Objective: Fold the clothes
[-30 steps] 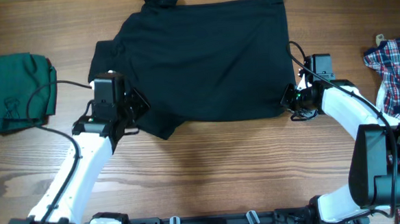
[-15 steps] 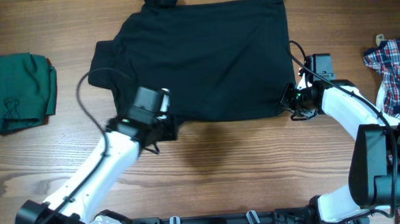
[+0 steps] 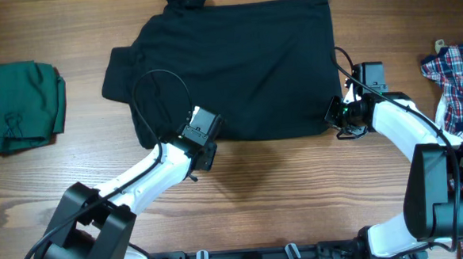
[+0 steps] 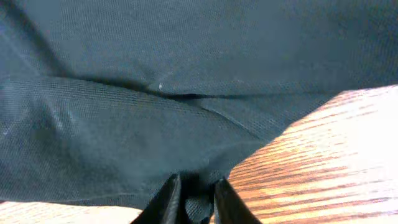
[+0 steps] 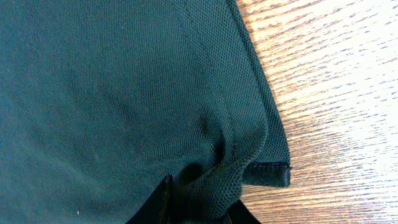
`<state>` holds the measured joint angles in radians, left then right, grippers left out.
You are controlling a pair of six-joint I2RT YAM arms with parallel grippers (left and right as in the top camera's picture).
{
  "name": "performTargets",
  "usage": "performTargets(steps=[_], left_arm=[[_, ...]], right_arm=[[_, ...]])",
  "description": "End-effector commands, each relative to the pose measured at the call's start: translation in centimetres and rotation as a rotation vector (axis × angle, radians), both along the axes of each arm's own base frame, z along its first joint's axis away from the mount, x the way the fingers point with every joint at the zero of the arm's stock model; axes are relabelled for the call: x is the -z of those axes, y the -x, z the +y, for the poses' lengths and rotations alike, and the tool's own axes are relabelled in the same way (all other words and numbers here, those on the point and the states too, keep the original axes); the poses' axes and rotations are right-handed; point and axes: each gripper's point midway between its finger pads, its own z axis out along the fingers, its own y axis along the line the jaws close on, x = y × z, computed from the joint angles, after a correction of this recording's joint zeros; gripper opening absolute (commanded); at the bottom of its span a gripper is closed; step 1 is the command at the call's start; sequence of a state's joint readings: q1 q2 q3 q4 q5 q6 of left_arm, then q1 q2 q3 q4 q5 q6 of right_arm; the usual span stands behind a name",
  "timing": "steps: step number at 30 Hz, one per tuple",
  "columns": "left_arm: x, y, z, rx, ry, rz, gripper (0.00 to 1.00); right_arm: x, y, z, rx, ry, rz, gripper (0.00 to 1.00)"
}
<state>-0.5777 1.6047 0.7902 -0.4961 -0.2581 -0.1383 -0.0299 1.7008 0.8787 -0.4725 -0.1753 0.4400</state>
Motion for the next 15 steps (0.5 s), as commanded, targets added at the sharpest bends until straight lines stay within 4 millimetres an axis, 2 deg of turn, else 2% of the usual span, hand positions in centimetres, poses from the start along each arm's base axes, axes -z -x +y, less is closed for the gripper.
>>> performTargets(steps=[1,2,3,5,7,8,10,12,15], left_arm=[[-0.3,-0.4,0.2,0.002,-0.026,-0.018,0.28],[-0.2,-0.2,0.3,0.003,-0.031,-0.007,0.35],[-0.1,0.1,0.3,0.005,-0.029,0.007,0.35],[0.0,0.3,0.4,0.002,-0.033,0.014,0.27],[0.0,0.3,0.5,0.002,-0.034,0.016,0.09],[0.0,0.3,0.5,0.002,-0.034,0.015,0.04],[-0.1,0.2,0.5,0.002,-0.034,0.013,0.04],[-1.1,-0.5,0.1,0.024,-0.031,-0.015,0.04],[-3.9,-2.4,-0.9,0.191,-0.065,-0.081,0.04]], right_arm=[[0.6,0.3,-0.3,-0.014,0.022,0.014,0.21],[0.6,0.3,-0.3,-0.015,0.022,0.014,0.21],[0.6,0.3,-0.3,-0.015,0.022,0.014,0.21],[0.6,0.3,-0.3,-0.014,0.022,0.012,0.21],[0.6,0.3,-0.3,-0.014,0.022,0.012,0.21],[0.6,0.3,-0.3,-0.015,0.022,0.013,0.21],[0.6,0.3,-0.3,-0.015,0.022,0.013,0.21],[0.6,0.3,-0.3,-0.014,0.022,0.013,0.21],[0.6,0.3,-0.3,-0.014,0.022,0.013,0.21]])
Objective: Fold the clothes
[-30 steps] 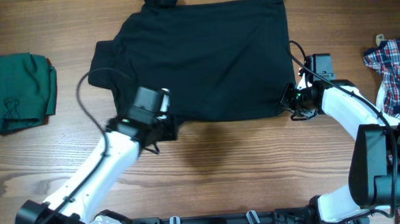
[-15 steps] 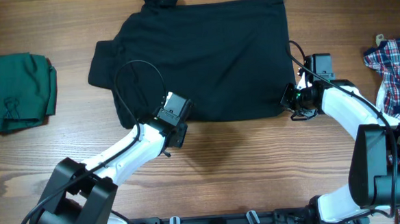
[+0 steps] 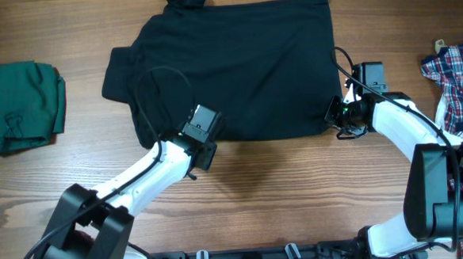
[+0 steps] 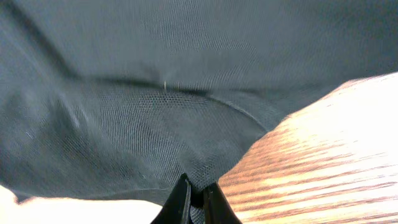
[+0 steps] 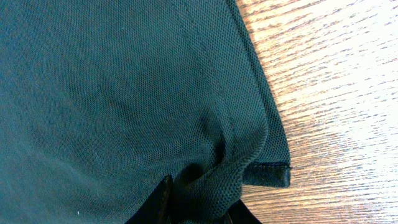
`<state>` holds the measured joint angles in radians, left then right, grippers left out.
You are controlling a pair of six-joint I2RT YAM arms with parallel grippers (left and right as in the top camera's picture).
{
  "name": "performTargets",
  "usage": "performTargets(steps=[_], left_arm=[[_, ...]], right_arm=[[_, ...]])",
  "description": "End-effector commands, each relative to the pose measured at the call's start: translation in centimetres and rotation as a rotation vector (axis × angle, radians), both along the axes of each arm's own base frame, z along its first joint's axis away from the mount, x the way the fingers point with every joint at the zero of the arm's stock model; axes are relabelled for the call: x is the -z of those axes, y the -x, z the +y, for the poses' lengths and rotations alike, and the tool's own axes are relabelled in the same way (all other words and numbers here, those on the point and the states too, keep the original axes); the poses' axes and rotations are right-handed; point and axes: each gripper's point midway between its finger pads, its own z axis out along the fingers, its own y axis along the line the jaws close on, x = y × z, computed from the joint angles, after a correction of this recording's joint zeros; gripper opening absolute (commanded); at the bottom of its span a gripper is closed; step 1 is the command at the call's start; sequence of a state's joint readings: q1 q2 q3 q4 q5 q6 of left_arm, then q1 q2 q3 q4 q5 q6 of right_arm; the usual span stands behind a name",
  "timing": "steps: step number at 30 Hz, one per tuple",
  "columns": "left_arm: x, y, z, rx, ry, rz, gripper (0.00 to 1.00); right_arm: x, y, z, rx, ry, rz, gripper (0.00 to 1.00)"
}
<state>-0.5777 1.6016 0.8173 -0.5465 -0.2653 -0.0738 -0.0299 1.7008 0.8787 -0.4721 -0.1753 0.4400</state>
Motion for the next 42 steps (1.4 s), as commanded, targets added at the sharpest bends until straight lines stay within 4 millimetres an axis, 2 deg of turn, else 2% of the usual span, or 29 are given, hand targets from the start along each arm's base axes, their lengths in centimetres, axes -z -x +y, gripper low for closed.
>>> performTargets(steps=[1,7,9,12,15,17,19,21,23,24,25,26,27,28,30,34,35,36,37,40,42], left_arm=[[-3.9,-3.3,-0.8,0.147,-0.056,-0.135,0.04],[-5.6,-6.4,-1.3,0.246,-0.104,-0.267,0.04],[-5.5,-7.1,-1.0,0.263,-0.109,-0.276,0.04],[-4.4,-8.4,-0.3,0.274,-0.112,-0.273,0.05],[-4.6,-10.2,-0.4,0.249,-0.093,-0.336,0.24],[-5.4,-11.1,-0.9,0.271,-0.091,-0.383,0.43],[-5.8,-11.7,-1.2,0.285,-0.092,-0.413,0.56],[-6.6,-12.6,-0.9,0.262,-0.080,-0.456,0.64],[-8.1,-13.4,0.1,0.160,-0.041,-0.451,0.69],[-9.0,-13.4,0.1,0.126,-0.024,-0.439,0.70],[-11.3,-12.9,-0.2,0.113,0.000,-0.382,0.75],[-12.3,-12.1,-0.8,0.141,0.024,-0.319,0.80],[-12.4,-11.0,-1.0,0.162,0.040,-0.254,0.84],[-11.8,-9.8,-1.0,0.175,0.044,-0.191,0.86],[-9.2,-5.4,-0.6,0.204,0.056,0.023,0.88],[-6.0,-1.3,1.3,0.204,-0.002,0.186,0.88],[-5.5,-1.1,1.4,0.206,-0.004,0.189,0.88],[-5.2,-1.8,1.1,0.207,0.008,0.151,0.76],[-5.0,-2.4,1.0,0.204,0.017,0.128,0.60],[-4.0,-2.7,1.0,0.206,0.017,0.110,0.63],[-3.3,-2.8,1.1,0.225,0.004,0.110,0.61]], right_arm=[[0.6,0.2,-0.3,-0.014,0.022,0.012,0.21],[0.6,0.1,-0.4,-0.014,0.023,0.007,0.21],[0.6,0.1,-0.4,-0.014,0.023,0.005,0.21],[0.5,-0.1,-0.4,-0.014,0.024,-0.001,0.21],[0.5,-0.1,-0.4,-0.014,0.023,-0.001,0.21],[0.5,-0.1,-0.4,-0.014,0.023,-0.002,0.21],[0.5,-0.1,-0.4,-0.014,0.023,-0.002,0.21],[0.5,-0.1,-0.4,-0.014,0.023,-0.002,0.21],[0.5,-0.1,-0.4,-0.014,0.023,-0.001,0.21],[0.6,0.0,-0.4,-0.014,0.023,0.001,0.21],[0.6,0.0,-0.4,-0.014,0.023,0.002,0.21],[0.6,0.0,-0.4,-0.014,0.023,0.002,0.21],[0.6,0.0,-0.4,-0.014,0.023,0.001,0.21],[0.5,-0.1,-0.4,-0.014,0.023,-0.001,0.21],[0.5,-0.1,-0.4,-0.014,0.024,-0.002,0.21],[0.5,-0.2,-0.4,-0.015,0.024,-0.009,0.21],[0.5,-0.3,-0.4,-0.014,0.024,-0.013,0.21],[0.4,-0.4,-0.4,-0.015,0.024,-0.017,0.21],[0.4,-0.4,-0.4,-0.015,0.024,-0.017,0.22],[0.4,-0.4,-0.4,-0.036,0.030,-0.021,0.22],[0.4,-0.5,-0.4,-0.038,0.031,-0.022,0.22]])
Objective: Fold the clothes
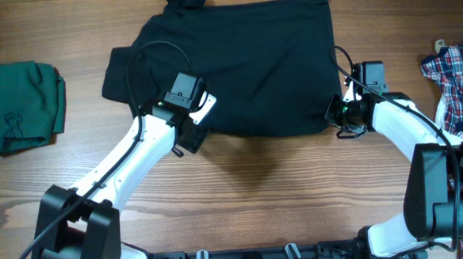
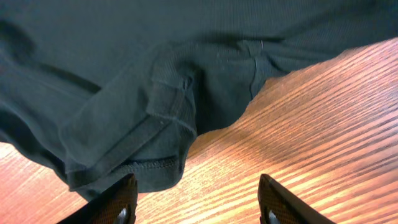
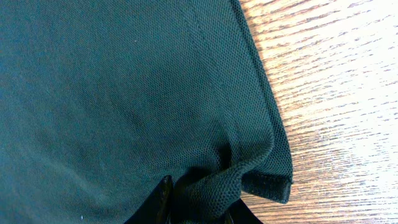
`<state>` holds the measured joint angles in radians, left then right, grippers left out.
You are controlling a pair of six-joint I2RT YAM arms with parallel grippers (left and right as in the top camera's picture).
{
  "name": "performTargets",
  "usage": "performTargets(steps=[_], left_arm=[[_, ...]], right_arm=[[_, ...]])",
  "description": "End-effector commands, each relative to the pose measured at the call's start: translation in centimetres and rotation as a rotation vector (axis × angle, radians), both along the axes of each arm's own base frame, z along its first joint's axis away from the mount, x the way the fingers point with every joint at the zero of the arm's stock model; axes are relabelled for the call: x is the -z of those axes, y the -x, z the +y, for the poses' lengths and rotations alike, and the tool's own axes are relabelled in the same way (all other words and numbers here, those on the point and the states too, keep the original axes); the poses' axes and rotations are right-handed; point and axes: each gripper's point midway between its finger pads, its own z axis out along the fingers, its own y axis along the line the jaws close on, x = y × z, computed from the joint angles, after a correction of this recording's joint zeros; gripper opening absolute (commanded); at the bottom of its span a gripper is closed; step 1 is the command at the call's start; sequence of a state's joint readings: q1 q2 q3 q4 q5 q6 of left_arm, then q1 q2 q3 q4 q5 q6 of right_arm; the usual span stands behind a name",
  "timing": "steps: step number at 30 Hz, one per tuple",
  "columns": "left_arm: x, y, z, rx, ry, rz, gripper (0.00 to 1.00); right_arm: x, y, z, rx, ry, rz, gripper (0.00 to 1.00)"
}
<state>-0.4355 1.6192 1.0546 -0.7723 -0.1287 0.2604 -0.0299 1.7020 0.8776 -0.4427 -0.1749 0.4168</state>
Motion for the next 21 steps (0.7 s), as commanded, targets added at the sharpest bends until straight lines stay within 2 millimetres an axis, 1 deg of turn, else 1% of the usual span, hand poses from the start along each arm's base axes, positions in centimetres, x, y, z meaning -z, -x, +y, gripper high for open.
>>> performTargets(steps=[1,4,6,8,10,12,16,20,21], left_arm=[[1.6,0.3,0.3,0.018,-0.015,0.032,0.60],[3.0,0.5,0.4,0.022,-0.033,0.069,0.59],[3.4,0.3,0.3,0.021,-0.034,0.071,0.52],[3.4,0.3,0.3,0.021,-0.033,0.069,0.43],[3.3,-0.1,0.6,0.015,-0.052,0.050,0.38],[3.1,-0.6,1.1,0.007,-0.086,0.023,0.34],[3.1,-1.2,1.0,0.027,-0.088,0.001,0.30],[4.2,-1.3,1.1,0.050,-0.109,0.021,0.27],[4.1,-1.4,1.3,0.048,-0.117,0.014,0.25]], right_arm=[[0.6,0.2,-0.3,-0.016,0.023,0.009,0.21],[0.6,0.2,-0.3,-0.016,0.024,0.010,0.22],[0.6,0.2,-0.3,-0.016,0.024,0.009,0.22],[0.6,0.2,-0.3,-0.016,0.024,0.010,0.22],[0.6,0.2,-0.3,-0.016,0.024,0.009,0.22],[0.6,0.2,-0.3,-0.017,0.024,0.009,0.21],[0.6,0.2,-0.3,-0.017,0.024,0.009,0.22],[0.6,0.2,-0.3,-0.017,0.024,0.010,0.22],[0.6,0.2,-0.3,-0.017,0.024,0.010,0.22]])
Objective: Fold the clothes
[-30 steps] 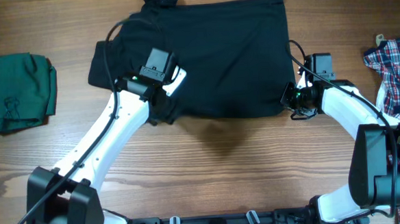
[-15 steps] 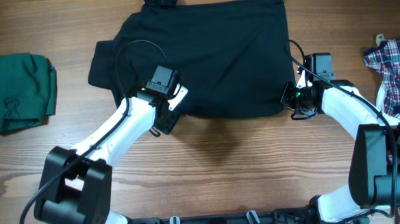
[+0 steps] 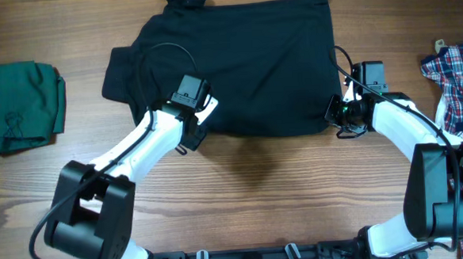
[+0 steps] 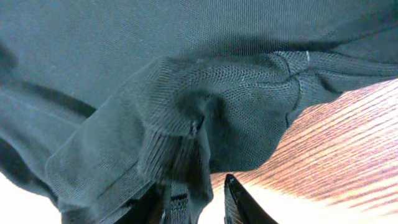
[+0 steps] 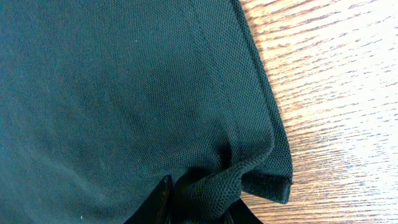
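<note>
A black shirt [image 3: 244, 57] lies spread on the wooden table [image 3: 282, 190]. My left gripper [image 3: 186, 133] sits at its lower left edge. In the left wrist view the jaws [image 4: 198, 205] stand partly open around a bunched, folded hem [image 4: 186, 130], with a bright gap between the cloth and the right finger [image 4: 239, 202]. My right gripper [image 3: 344, 127] is at the shirt's lower right corner. In the right wrist view it [image 5: 199, 208] is shut on a pinch of that corner's hem [image 5: 267, 168].
A folded green garment [image 3: 16, 105] lies at the table's left edge. A plaid shirt [image 3: 459, 78] sits at the right edge. A small dark item rests just above the black shirt's collar.
My left gripper's jaws have narrowed from wide open and now straddle the bunched hem, closer to the cloth. The right gripper and its corner have not moved.
At first my left gripper was shut on the shirt's lower edge near the middle, and it stayed so half a second later. Then it stood wide open farther left, by the folded hem. Now its jaws are narrowed around that hem. The right gripper held its corner throughout.
</note>
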`<state>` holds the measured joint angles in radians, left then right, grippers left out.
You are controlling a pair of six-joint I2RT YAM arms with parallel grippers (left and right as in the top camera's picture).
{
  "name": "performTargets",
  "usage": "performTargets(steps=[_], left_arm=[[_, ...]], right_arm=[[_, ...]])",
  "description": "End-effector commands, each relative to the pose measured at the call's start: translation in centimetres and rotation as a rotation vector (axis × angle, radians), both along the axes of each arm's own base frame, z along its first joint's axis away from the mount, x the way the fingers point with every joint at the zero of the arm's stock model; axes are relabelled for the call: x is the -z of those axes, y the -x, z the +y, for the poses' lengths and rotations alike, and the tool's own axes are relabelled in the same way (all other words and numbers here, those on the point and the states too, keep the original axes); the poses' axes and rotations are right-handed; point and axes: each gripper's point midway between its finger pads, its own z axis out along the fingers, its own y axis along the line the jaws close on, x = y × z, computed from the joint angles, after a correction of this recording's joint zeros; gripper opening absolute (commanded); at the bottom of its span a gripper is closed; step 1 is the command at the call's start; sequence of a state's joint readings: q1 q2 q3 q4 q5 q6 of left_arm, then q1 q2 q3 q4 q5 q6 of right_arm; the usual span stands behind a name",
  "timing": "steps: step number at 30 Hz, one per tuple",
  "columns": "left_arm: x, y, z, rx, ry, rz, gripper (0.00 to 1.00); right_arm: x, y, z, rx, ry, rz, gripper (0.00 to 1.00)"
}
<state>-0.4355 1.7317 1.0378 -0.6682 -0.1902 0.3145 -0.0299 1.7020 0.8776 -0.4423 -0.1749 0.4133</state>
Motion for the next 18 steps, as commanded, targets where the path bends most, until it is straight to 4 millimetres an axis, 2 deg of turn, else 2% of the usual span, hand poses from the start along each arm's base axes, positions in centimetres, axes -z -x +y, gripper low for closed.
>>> performTargets(steps=[1,3,5,14,18], left_arm=[[0.7,-0.3,1.1,0.004,-0.056,-0.004,0.22],[0.1,-1.7,2.1,-0.017,-0.120,-0.074,0.16],[-0.3,-2.4,2.5,-0.012,-0.150,-0.108,0.18],[-1.7,-6.0,0.8,0.028,-0.098,-0.265,0.18],[-2.0,-6.7,0.2,0.076,-0.087,-0.287,0.18]], right_arm=[[0.6,0.2,-0.3,-0.013,0.023,0.011,0.22],[0.6,0.2,-0.3,-0.013,0.023,0.011,0.22],[0.6,0.3,-0.3,-0.014,0.022,0.013,0.22],[0.6,0.3,-0.3,-0.013,0.023,0.014,0.22],[0.6,0.3,-0.3,-0.013,0.023,0.014,0.22]])
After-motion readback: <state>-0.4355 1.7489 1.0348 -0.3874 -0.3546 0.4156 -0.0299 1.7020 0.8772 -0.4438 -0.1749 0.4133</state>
